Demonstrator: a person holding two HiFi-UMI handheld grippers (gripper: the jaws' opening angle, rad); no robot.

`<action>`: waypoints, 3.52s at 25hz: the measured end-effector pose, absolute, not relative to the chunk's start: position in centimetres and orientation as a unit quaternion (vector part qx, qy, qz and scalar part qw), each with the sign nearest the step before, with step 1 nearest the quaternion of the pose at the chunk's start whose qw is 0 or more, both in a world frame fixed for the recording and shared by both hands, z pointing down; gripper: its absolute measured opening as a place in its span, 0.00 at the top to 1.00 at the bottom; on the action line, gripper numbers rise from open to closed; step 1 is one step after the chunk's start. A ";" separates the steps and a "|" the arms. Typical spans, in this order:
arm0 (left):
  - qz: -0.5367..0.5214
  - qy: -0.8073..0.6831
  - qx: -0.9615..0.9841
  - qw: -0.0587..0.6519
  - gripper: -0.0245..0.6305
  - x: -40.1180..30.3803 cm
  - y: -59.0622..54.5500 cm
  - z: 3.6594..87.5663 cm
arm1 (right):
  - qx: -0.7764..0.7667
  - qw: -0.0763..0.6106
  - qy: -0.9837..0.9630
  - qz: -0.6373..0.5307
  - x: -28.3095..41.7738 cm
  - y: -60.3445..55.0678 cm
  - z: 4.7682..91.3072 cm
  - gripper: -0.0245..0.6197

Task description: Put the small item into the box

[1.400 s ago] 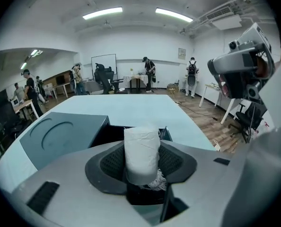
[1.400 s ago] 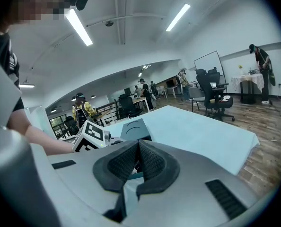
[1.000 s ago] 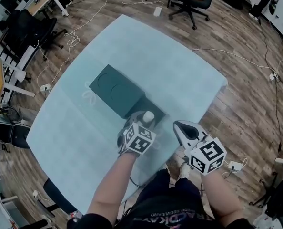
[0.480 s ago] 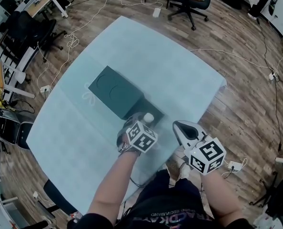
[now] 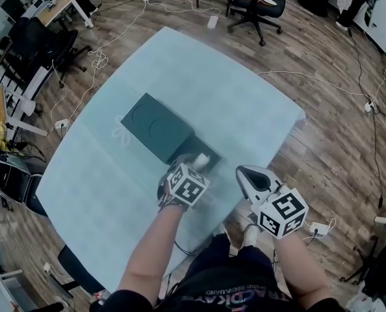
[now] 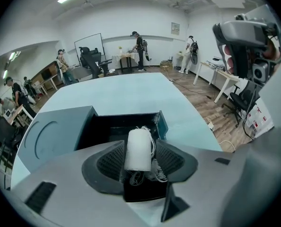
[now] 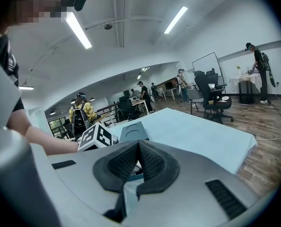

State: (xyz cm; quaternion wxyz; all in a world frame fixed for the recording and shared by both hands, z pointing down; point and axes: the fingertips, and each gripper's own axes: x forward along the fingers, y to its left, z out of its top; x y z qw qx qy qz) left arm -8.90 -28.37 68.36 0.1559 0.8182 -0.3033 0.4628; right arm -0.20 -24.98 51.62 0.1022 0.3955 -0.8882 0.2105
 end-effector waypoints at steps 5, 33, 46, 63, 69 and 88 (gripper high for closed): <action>0.451 -0.319 0.818 0.160 0.64 -8.8 -28.1 68.0 | 0.392 0.099 -0.892 0.204 0.6 -24.6 51.4 0.93; 0.228 -0.516 0.820 0.099 0.88 -6.0 -14.5 48.1 | 0.292 0.066 -0.943 0.144 4.7 -15.6 43.5 0.93; 0.061 -0.563 0.820 0.081 0.91 -2.2 -4.0 40.6 | 0.242 0.057 -0.962 0.113 8.1 -8.8 40.8 0.93; 0.066 -0.536 0.835 0.104 0.91 -1.9 4.3 42.4 | 0.246 0.056 -0.957 0.143 7.1 -2.7 42.0 0.93; 0.068 -0.514 0.849 0.101 0.91 -4.2 4.9 42.5 | 0.271 0.049 -0.950 0.150 4.9 -1.8 42.3 0.93; 0.061 -0.476 0.873 0.089 0.91 -8.5 8.1 43.1 | 0.302 0.064 -0.941 0.135 -0.1 2.7 42.5 0.93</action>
